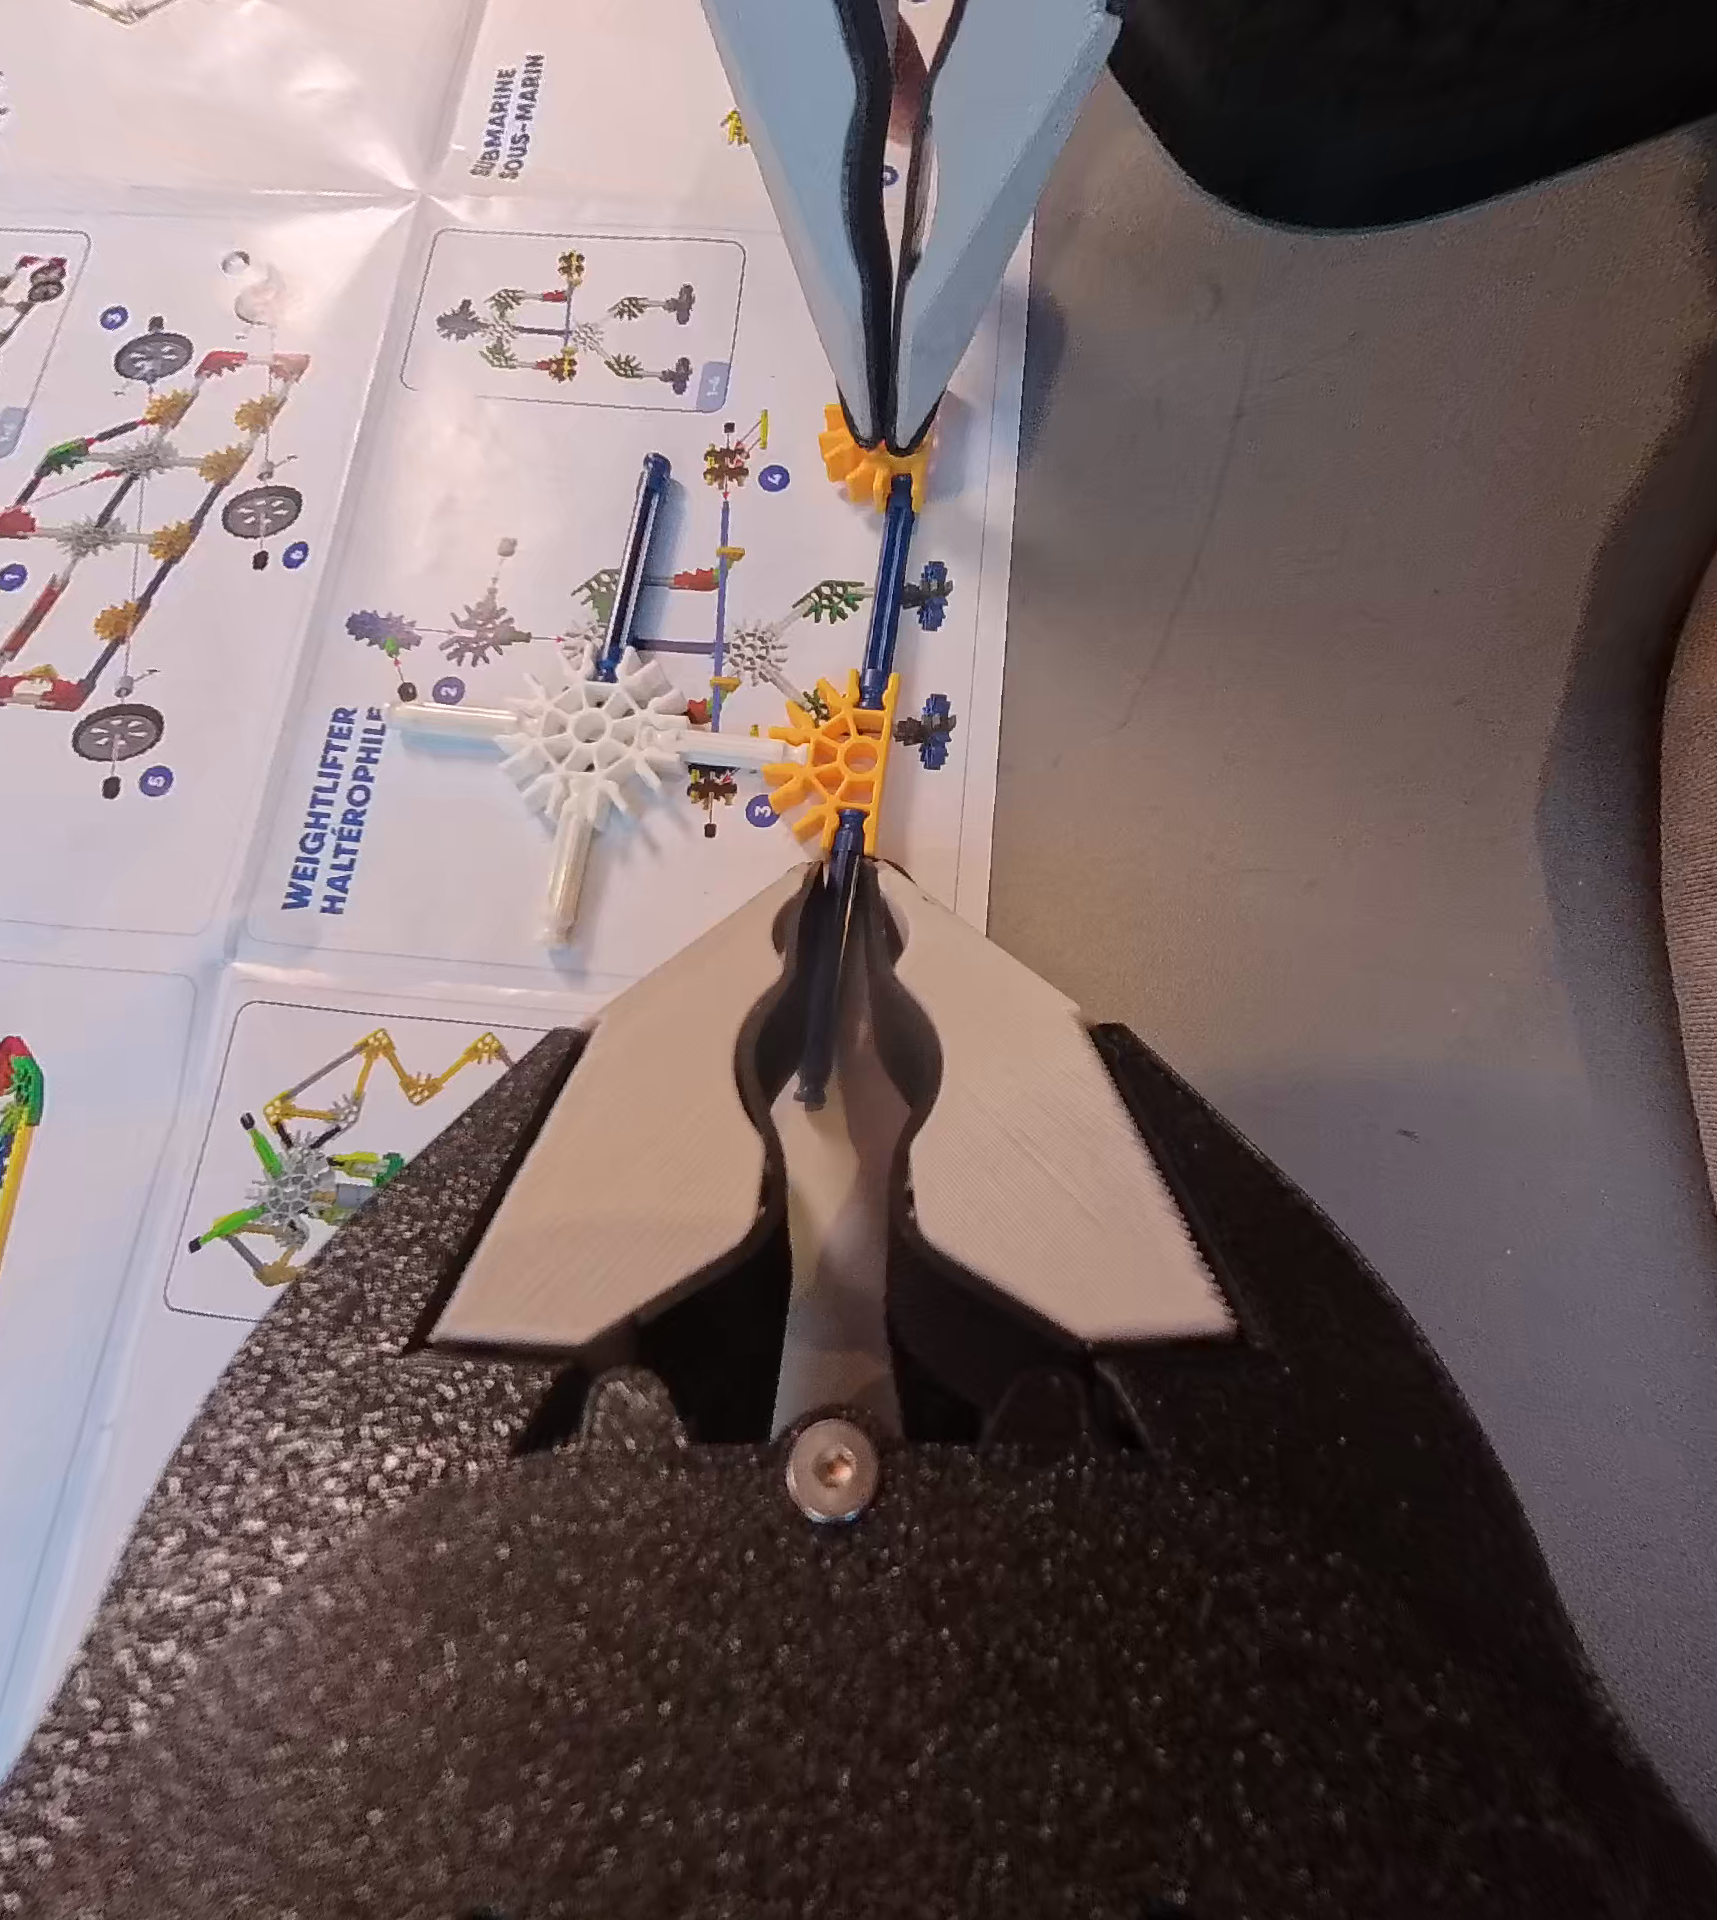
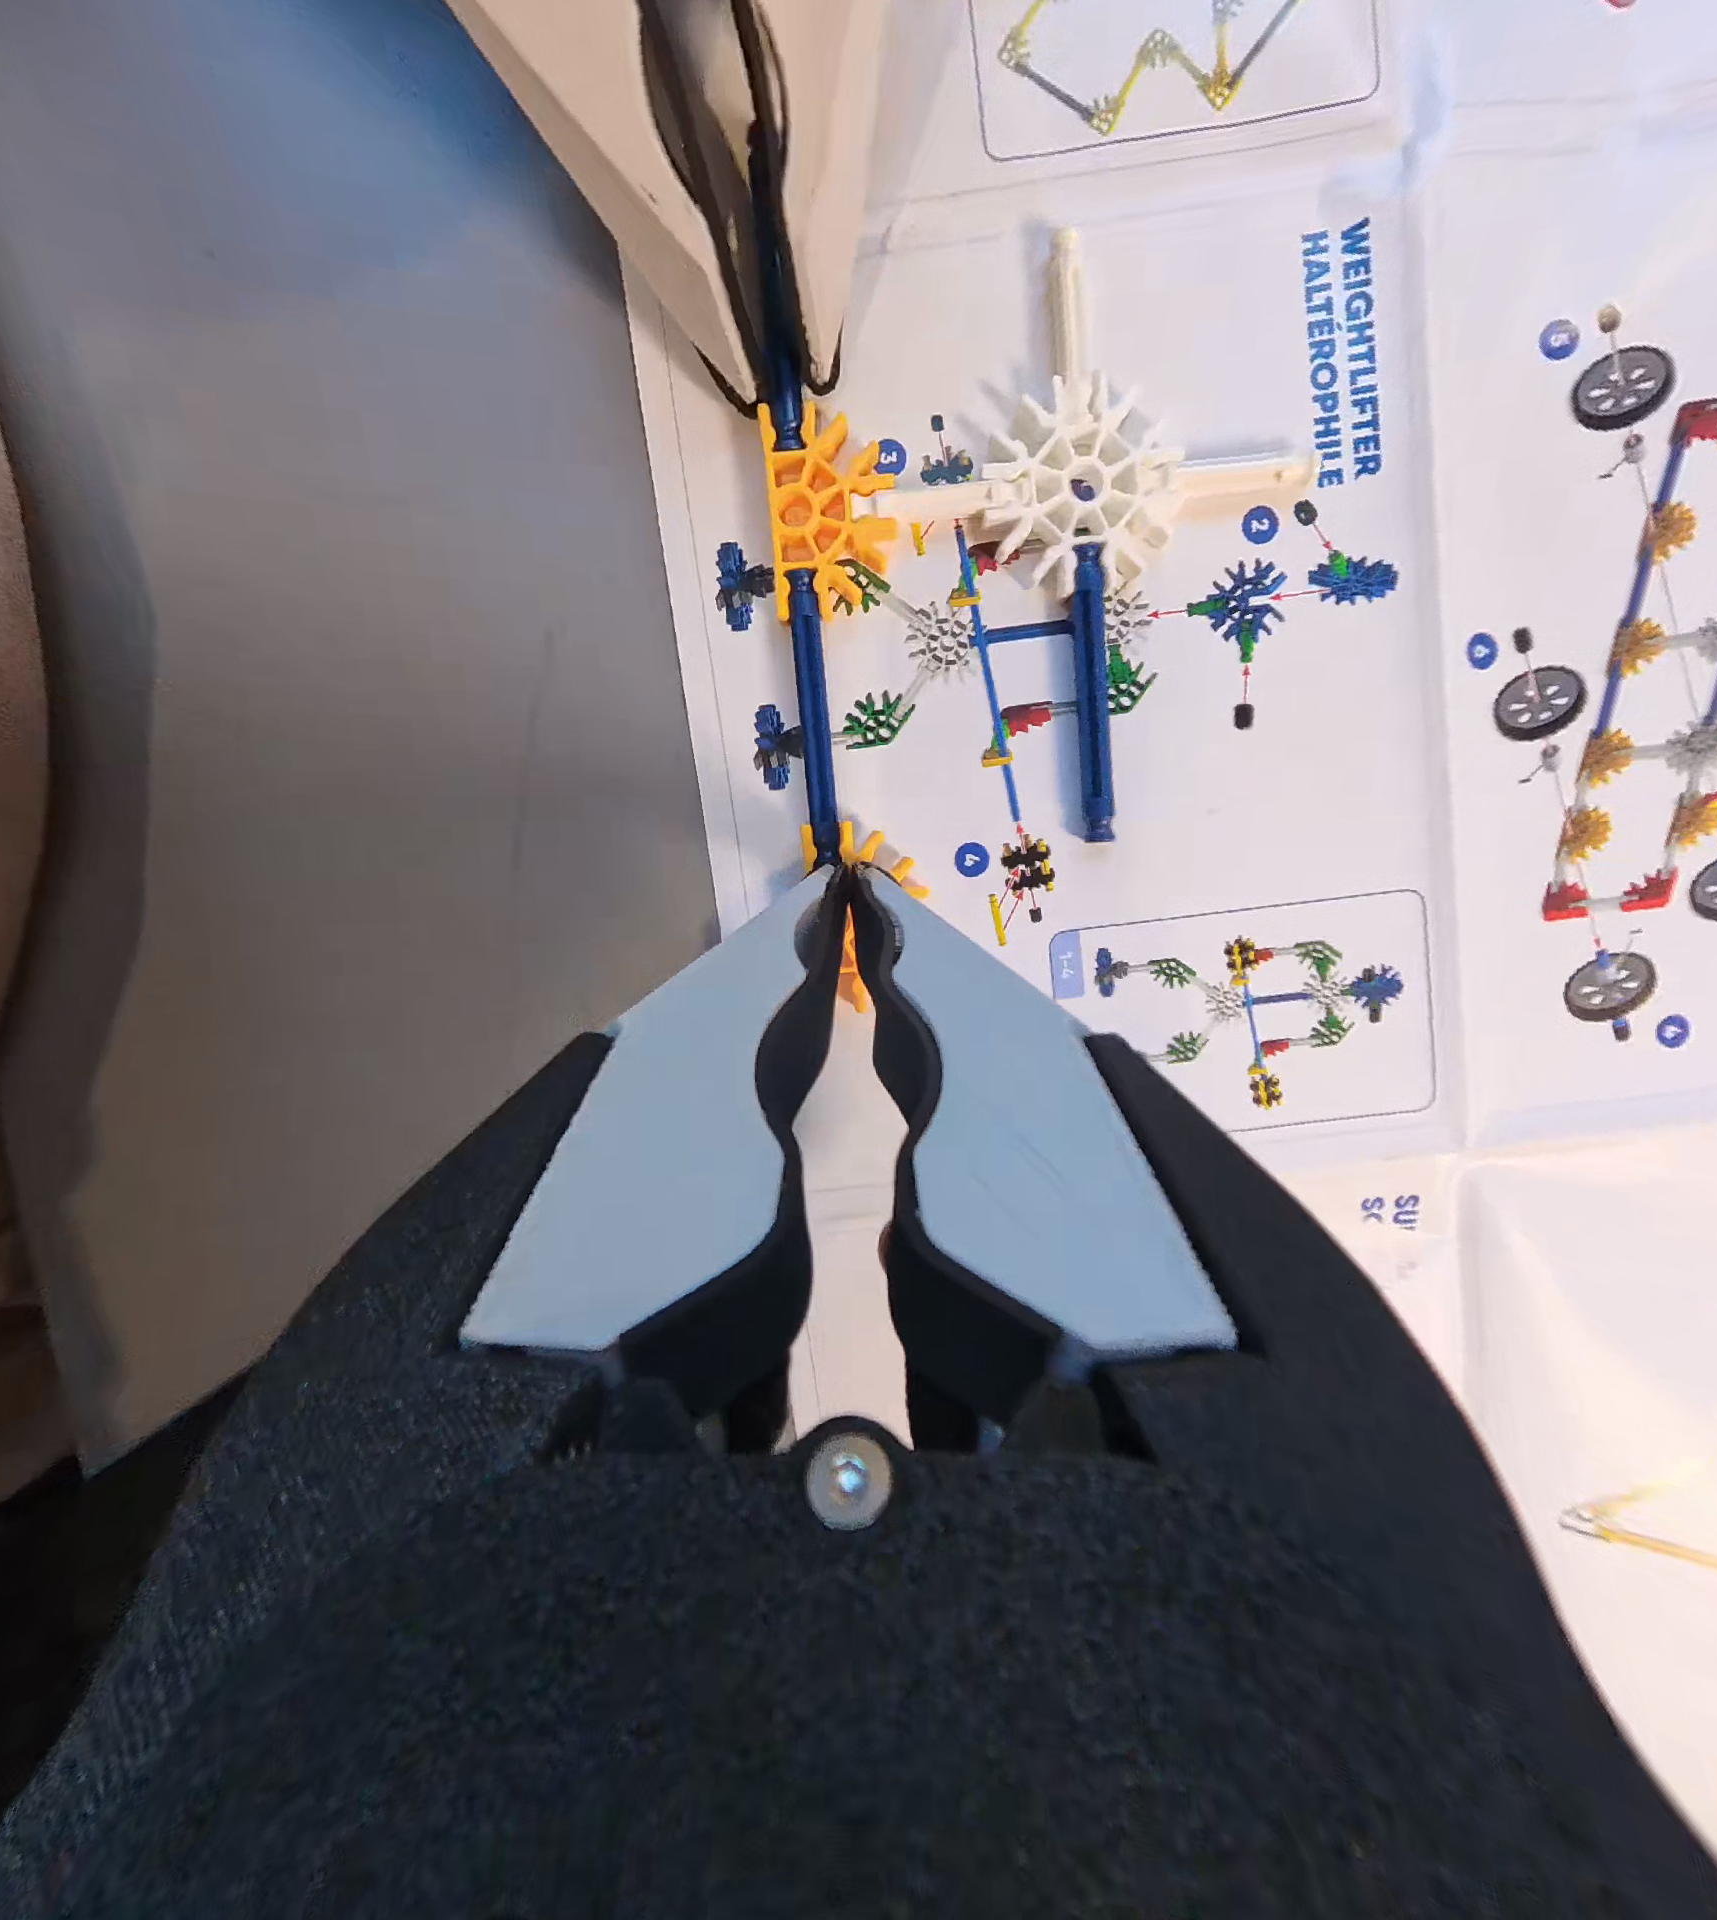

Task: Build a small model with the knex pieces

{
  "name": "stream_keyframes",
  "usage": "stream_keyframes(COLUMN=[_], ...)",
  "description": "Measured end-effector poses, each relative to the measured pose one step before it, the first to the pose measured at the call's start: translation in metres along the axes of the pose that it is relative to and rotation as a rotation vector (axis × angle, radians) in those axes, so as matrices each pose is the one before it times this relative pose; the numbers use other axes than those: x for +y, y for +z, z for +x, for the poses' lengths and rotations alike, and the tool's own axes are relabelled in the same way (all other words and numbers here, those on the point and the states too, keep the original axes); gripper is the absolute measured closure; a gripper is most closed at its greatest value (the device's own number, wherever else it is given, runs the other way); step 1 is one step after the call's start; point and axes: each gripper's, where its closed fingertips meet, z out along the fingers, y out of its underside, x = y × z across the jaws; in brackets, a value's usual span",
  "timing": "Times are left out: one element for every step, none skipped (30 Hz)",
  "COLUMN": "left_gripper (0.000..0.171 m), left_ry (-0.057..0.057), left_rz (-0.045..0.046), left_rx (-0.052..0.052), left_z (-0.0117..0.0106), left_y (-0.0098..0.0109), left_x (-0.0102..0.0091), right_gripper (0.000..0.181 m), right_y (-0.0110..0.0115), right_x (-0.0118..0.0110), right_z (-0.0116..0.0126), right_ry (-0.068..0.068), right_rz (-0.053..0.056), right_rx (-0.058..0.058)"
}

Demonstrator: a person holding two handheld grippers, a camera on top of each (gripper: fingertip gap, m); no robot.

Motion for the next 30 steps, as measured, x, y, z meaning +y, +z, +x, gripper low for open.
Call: stream_keyframes(left_gripper=[0.167, 0.167, 0.167, 0.167, 0.167, 0.167, 0.167, 0.167, 0.167, 0.167, 0.167, 0.167, 0.167, 0.167, 0.167, 0.167, 0.167, 0.167, 0.167, 0.166, 0.162, 0.159, 0.158, 0.158, 0.160, 0.161, 0.161, 0.162, 0.162, 0.166], left_ry=[-0.0008, -0.0015, -0.0026, -0.0040, -0.0058, -0.0061, -0.0061, -0.0047, -0.0031, -0.0013, 0.0000, -0.0008, 0.0003, 0.0013, 0.0011, 0.0008, 0.0013, 0.0027, 0.0031, 0.0012, -0.0025, -0.0069, -0.0092, -0.0085, -0.0050, -0.0016, 0.0006, 0.0029, 0.0006, -0.0039], left_rz=[0.00008, 0.00003, 0.00001, 0.00008, 0.00030, 0.00036, 0.00022, -0.00002, 0.00018, 0.00058, -0.00020, 0.00027, -0.00013, -0.00013, -0.00011, -0.00007, -0.00016, -0.00004, 0.00047, 0.00121, 0.00313, 0.00776, 0.01126, 0.01108, 0.00775, 0.00035, -0.00952, -0.01260, -0.00334, 0.00265], left_rx=[0.0005, 0.0004, 0.0002, 0.0000, -0.0001, 0.0004, 0.0007, 0.0006, 0.0010, 0.0005, 0.0004, 0.0006, -0.0002, -0.0011, -0.0011, -0.0008, -0.0013, -0.0022, -0.0018, -0.0008, 0.0012, 0.0031, 0.0044, 0.0060, 0.0063, 0.0003, -0.0090, -0.0052, 0.0071, 0.0095], left_z=[-0.00001, 0.00008, -0.00005, -0.00003, -0.00006, 0.00004, -0.00010, -0.00003, 0.00000, 0.00004, -0.00003, 0.00001, 0.00003, 0.00003, -0.00005, -0.00003, 0.00004, 0.00004, 0.00010, 0.00006, -0.00026, -0.00042, -0.00058, -0.00050, -0.00027, -0.00102, -0.00220, -0.00128, 0.00087, 0.00147], left_y=[-0.00002, 0.00004, -0.00006, 0.00011, -0.00004, 0.00004, 0.00009, 0.00001, -0.00001, 0.00001, 0.00009, -0.00001, -0.00004, 0.00005, -0.00008, 0.00002, -0.00005, -0.00005, -0.00018, -0.00032, -0.00049, -0.00102, -0.00158, -0.00187, -0.00175, -0.00114, -0.00045, 0.00011, 0.00020, 0.00021], left_x=[0.00003, -0.00003, 0.00007, 0.00004, -0.00010, -0.00004, -0.00008, 0.00001, 0.00001, -0.00005, 0.00007, -0.00001, 0.00005, -0.00005, 0.00008, -0.00002, 0.00005, 0.00003, -0.00002, -0.00007, -0.00015, -0.00093, -0.00152, -0.00157, -0.00093, 0.00043, 0.00191, 0.00260, 0.00088, -0.00027], right_gripper=[0.181, 0.181, 0.181, 0.181, 0.181, 0.181, 0.181, 0.181, 0.181, 0.181, 0.181, 0.181, 0.181, 0.181, 0.181, 0.181, 0.181, 0.181, 0.180, 0.174, 0.173, 0.172, 0.170, 0.169, 0.167, 0.166, 0.164, 0.164, 0.164, 0.164], right_y=[0.00013, 0.00015, 0.00013, 0.00014, 0.00020, 0.00011, 0.00035, 0.00171, -0.00006, -0.00012, -0.00009, -0.00003, -0.00012, -0.00004, -0.00012, -0.00010, -0.00021, -0.00024, -0.00151, -0.00347, -0.00473, -0.00415, -0.00277, -0.00129, 0.00005, 0.00088, 0.00150, 0.00174, 0.00159, 0.00170], right_x=[0.00027, 0.00028, 0.00016, 0.00008, 0.00002, -0.00004, 0.00008, -0.00133, 0.00275, -0.00025, -0.00009, 0.00001, -0.00003, -0.00003, -0.00022, -0.00029, -0.00015, 0.00003, -0.00061, -0.00333, -0.00408, -0.00232, 0.00016, 0.00218, 0.00293, 0.00253, 0.00209, 0.00184, 0.00122, 0.00156], right_z=[-0.00103, -0.00051, -0.00030, -0.00006, -0.00004, -0.00016, -0.00013, -0.00124, -0.00022, 0.00005, -0.00003, 0.00010, 0.00008, 0.00003, 0.00018, 0.00045, 0.00084, 0.00040, -0.00065, 0.00026, 0.00157, 0.00114, 0.00104, 0.00168, -0.00065, -0.00214, -0.00277, -0.00180, -0.00005, 0.00084], right_ry=[-0.0209, -0.0208, -0.0189, -0.0188, -0.0141, -0.0056, -0.0023, 0.0005, -0.0092, -0.0060, -0.0124, -0.0109, -0.0052, 0.0108, 0.0210, 0.0266, 0.0342, 0.0434, 0.0409, 0.0343, 0.0333, 0.0271, 0.0123, 0.0034, 0.0015, 0.0046, 0.0040, -0.0030, -0.0085, -0.0078], right_rz=[-0.0203, -0.0167, -0.0142, -0.0108, -0.0068, -0.0024, 0.0009, 0.0098, -0.0182, -0.0075, -0.0106, -0.0113, -0.0048, 0.0029, 0.0124, 0.0238, 0.0320, 0.0328, 0.0344, 0.0497, 0.0532, 0.0397, 0.0250, 0.0133, 0.0064, 0.0059, 0.0028, -0.0003, -0.0015, -0.0063], right_rx=[0.0042, 0.0073, 0.0088, 0.0084, 0.0068, 0.0041, 0.0036, 0.0025, 0.0082, 0.0115, 0.0154, 0.0126, 0.0046, -0.0041, -0.0095, -0.0126, -0.0116, -0.0159, -0.0232, -0.0121, 0.0003, 0.0021, 0.0093, 0.0196, 0.0098, 0.0021, 0.0001, 0.0066, 0.0149, 0.0151])
